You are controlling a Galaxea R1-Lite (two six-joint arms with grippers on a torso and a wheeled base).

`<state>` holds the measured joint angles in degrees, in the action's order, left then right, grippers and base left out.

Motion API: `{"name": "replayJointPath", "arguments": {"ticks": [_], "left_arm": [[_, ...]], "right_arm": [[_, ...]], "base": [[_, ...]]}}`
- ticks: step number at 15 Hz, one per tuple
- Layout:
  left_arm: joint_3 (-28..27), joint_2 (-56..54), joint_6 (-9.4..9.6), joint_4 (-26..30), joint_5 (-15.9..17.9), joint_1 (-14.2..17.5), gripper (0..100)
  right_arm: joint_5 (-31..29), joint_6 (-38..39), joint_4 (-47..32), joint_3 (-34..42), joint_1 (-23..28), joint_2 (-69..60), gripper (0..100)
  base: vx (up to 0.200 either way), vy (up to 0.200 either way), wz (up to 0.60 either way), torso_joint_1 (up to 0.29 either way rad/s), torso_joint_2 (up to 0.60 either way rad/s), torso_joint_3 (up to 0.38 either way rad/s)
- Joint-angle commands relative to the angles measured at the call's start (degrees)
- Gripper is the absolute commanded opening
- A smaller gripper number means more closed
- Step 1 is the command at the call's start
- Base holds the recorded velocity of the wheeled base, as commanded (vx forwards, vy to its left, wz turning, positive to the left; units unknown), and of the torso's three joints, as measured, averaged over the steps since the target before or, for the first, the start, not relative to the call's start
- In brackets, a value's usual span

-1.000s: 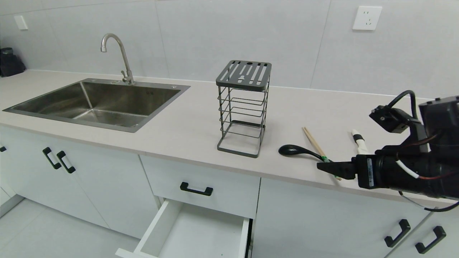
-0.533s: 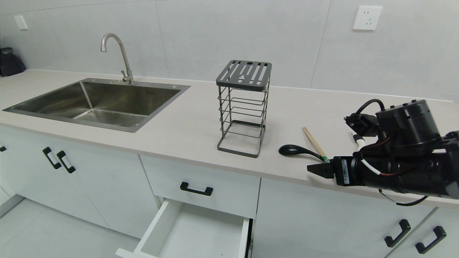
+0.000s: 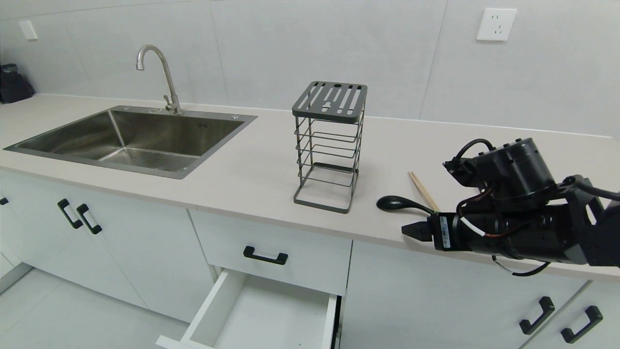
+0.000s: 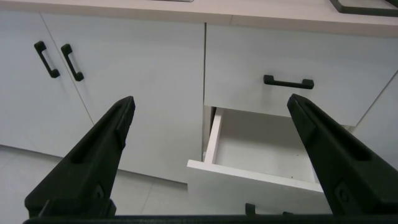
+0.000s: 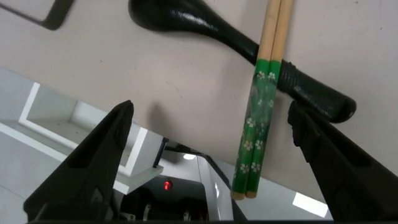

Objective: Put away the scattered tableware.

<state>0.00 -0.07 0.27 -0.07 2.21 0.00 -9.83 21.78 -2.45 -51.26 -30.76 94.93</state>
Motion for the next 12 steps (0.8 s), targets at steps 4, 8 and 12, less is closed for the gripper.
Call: {"name": "replayJointPath", "arguments": {"ticks": [4, 8, 12], "left_arm": [[0.0, 0.1, 0.00, 0.0, 0.0, 0.0, 100], [0.0, 0.1, 0.00, 0.0, 0.0, 0.0, 100], [0.0, 0.1, 0.00, 0.0, 0.0, 0.0, 100]], "right_arm": [[0.0, 0.1, -0.5, -0.5, -0.1, 0.3, 0], [-0.3, 0.1, -0.6, -1.5, 0.3, 2.0, 0], [-0.7, 0.7, -0.6, -1.4, 0.7, 1.5, 0]], "base": [[0.000, 0.000, 0.00, 0.000, 0.00, 0.000], [0.000, 0.000, 0.00, 0.000, 0.00, 0.000], [0.000, 0.000, 0.00, 0.000, 0.00, 0.000]]}}
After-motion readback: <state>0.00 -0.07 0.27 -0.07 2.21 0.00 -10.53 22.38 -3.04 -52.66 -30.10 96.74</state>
